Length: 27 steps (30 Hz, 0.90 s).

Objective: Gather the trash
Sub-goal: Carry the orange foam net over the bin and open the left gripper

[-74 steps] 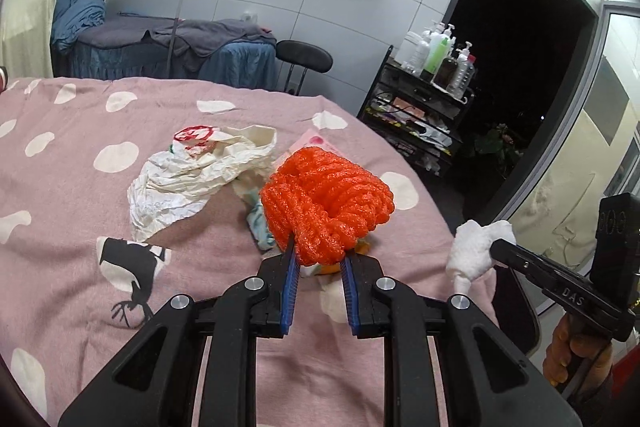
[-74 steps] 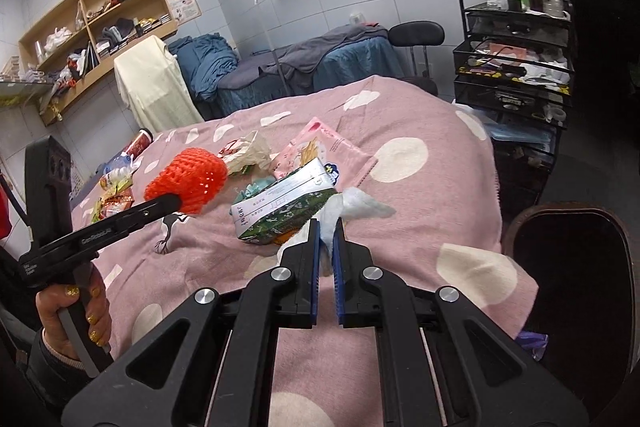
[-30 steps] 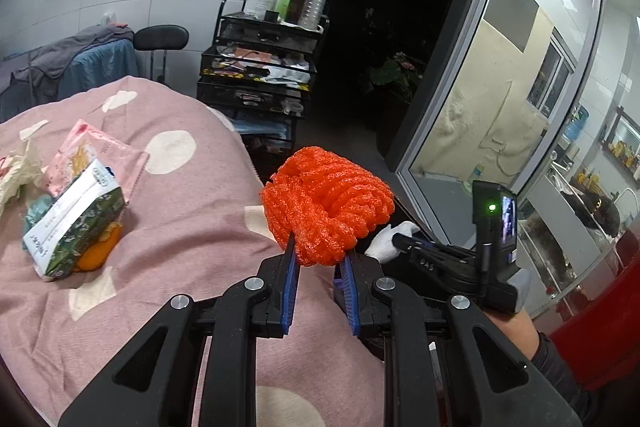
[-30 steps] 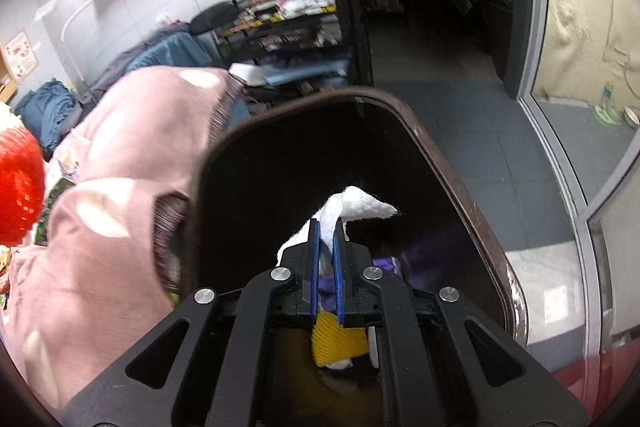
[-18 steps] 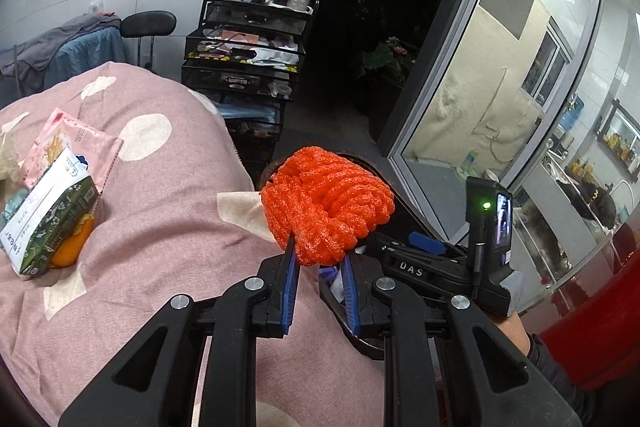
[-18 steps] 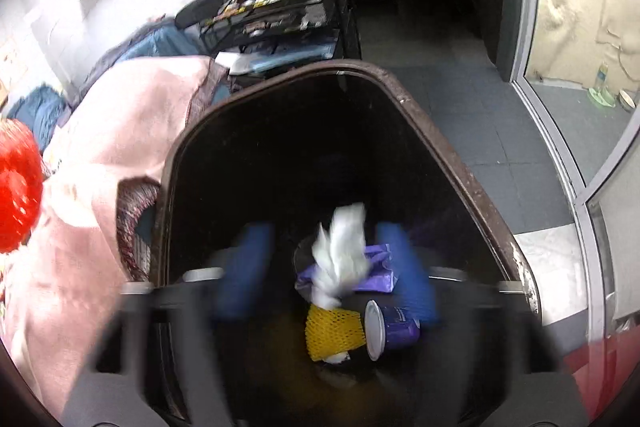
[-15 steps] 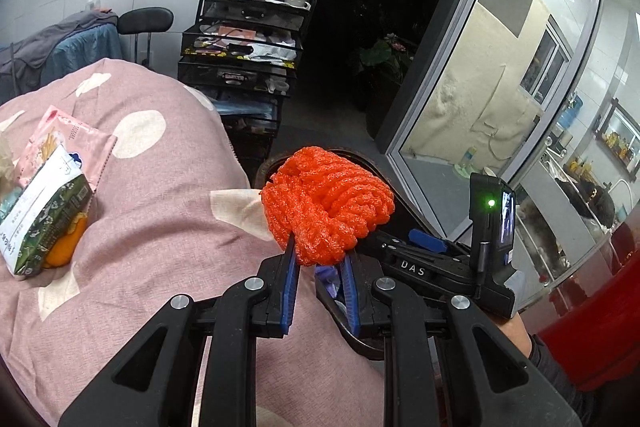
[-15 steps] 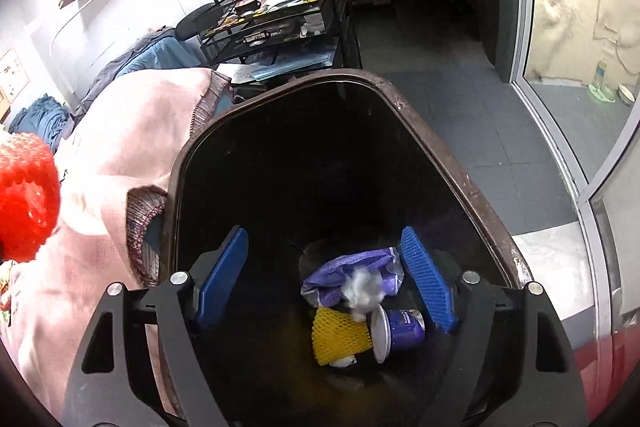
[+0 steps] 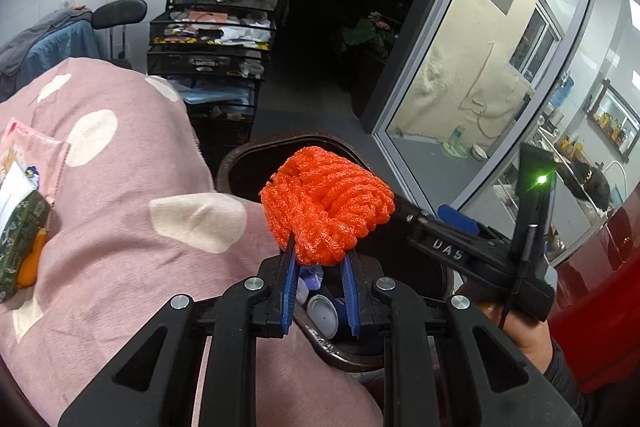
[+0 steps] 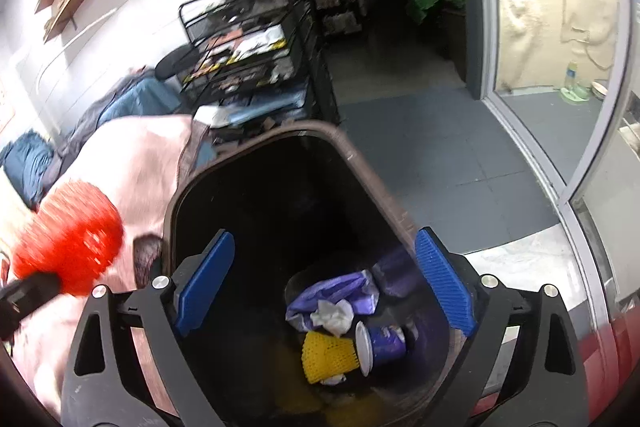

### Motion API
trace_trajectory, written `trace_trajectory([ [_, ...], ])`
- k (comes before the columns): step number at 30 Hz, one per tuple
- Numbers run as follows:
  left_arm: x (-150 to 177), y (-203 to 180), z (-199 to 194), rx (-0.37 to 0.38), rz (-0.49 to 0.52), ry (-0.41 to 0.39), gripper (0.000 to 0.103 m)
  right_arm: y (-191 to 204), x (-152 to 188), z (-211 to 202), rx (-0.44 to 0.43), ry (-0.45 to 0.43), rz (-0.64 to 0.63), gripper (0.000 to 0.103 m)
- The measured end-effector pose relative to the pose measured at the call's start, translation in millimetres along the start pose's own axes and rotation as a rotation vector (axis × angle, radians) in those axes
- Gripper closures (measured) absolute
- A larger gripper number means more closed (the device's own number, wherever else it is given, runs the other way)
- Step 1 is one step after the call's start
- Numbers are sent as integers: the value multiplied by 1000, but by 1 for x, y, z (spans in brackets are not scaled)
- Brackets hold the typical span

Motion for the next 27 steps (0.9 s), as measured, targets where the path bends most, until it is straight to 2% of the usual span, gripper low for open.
trace_trajectory([
  [7, 6, -14, 23, 11, 41, 66, 83, -22, -15, -9, 55, -43, 54, 10],
  [18, 10, -29, 51, 4, 107, 134, 83, -35, -24, -12, 84, -61, 81, 10],
  [21, 12, -32, 58, 7, 120, 152, 79, -39, -24, -12, 91, -60, 89, 10],
  [22, 12, -32, 59, 9, 124, 161, 75, -40, -25, -12, 93, -60, 92, 10],
  [24, 15, -33, 62, 5, 138, 172, 58, -41, -25, -11, 96, -59, 95, 9],
  [26, 15, -32, 62, -8, 146, 163, 26, -42, -26, -11, 98, -60, 95, 9],
  [27, 14, -32, 62, -14, 151, 152, 21, -42, -25, -11, 99, -61, 95, 9],
])
Point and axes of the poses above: each gripper's, at about its wrist camera, not at the fingertips, and z roughly the way its jaws point, y to its left, x to its underside, the point moved 6 cm from there along z, roughly the way its jaws point, and after that the axes turned 7 degrees about -y, right-handed, at the moved point
